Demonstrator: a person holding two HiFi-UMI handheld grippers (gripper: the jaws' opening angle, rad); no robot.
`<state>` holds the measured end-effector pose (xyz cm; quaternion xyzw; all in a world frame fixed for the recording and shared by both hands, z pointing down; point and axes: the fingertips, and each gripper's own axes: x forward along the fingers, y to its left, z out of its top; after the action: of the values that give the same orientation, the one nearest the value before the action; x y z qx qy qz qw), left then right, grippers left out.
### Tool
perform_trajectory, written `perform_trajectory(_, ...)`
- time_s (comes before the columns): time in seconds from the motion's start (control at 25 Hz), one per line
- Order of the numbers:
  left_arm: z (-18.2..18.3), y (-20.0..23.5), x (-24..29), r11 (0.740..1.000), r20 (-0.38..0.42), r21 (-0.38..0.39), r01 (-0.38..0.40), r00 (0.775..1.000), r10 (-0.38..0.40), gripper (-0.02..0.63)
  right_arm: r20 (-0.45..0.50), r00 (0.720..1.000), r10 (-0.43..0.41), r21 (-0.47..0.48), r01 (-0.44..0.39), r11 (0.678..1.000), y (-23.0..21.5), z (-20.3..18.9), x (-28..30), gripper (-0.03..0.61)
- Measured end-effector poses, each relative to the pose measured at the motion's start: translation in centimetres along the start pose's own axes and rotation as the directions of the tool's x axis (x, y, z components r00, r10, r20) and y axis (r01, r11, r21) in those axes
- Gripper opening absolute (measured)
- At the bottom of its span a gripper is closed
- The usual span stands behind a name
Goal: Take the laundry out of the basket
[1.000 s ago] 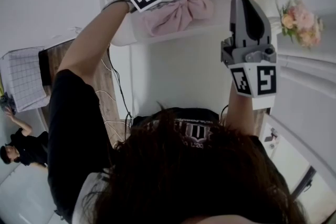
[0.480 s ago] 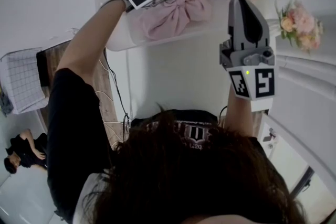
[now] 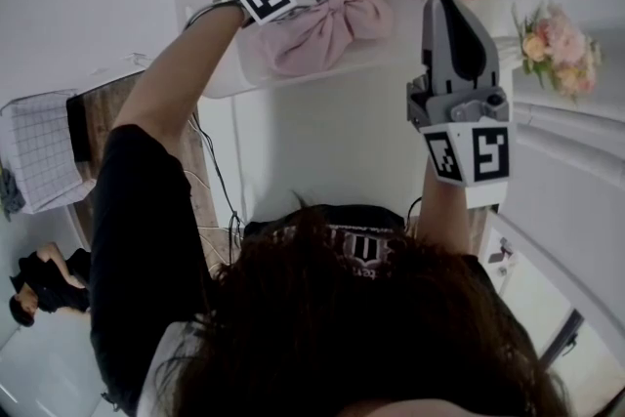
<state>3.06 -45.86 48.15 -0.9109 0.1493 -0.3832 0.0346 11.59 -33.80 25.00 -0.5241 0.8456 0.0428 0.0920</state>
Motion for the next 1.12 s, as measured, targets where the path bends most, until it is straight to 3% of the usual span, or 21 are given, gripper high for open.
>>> perform_trajectory(0.52, -0.1, -1.0, 0.3, 0.999, 0.000, 0.012, 0.031, 1.000, -0.031, 0.031, -0.007, 1.000, 0.015, 0.000, -0.015, 1.000, 0.8, 0.0, 0.2, 0.028)
perform_trajectory(0.76, 0.1, -1.0, 0.0, 0.998, 0.018, -0.039, 0.044, 0.999, -0.043, 0.018, -0.010, 1.000, 0.023, -0.004, -0.023, 1.000, 1.1, -0.1, 0.1, 0.028)
perform_trajectory(1.12, 0.7, -1.2, -0.6, 0.998, 0.034, -0.030, 0.048, 0.998, -0.047, 0.014, -0.013, 1.000, 0.020, -0.001, -0.020, 1.000, 1.0, -0.1, 0.3, 0.028)
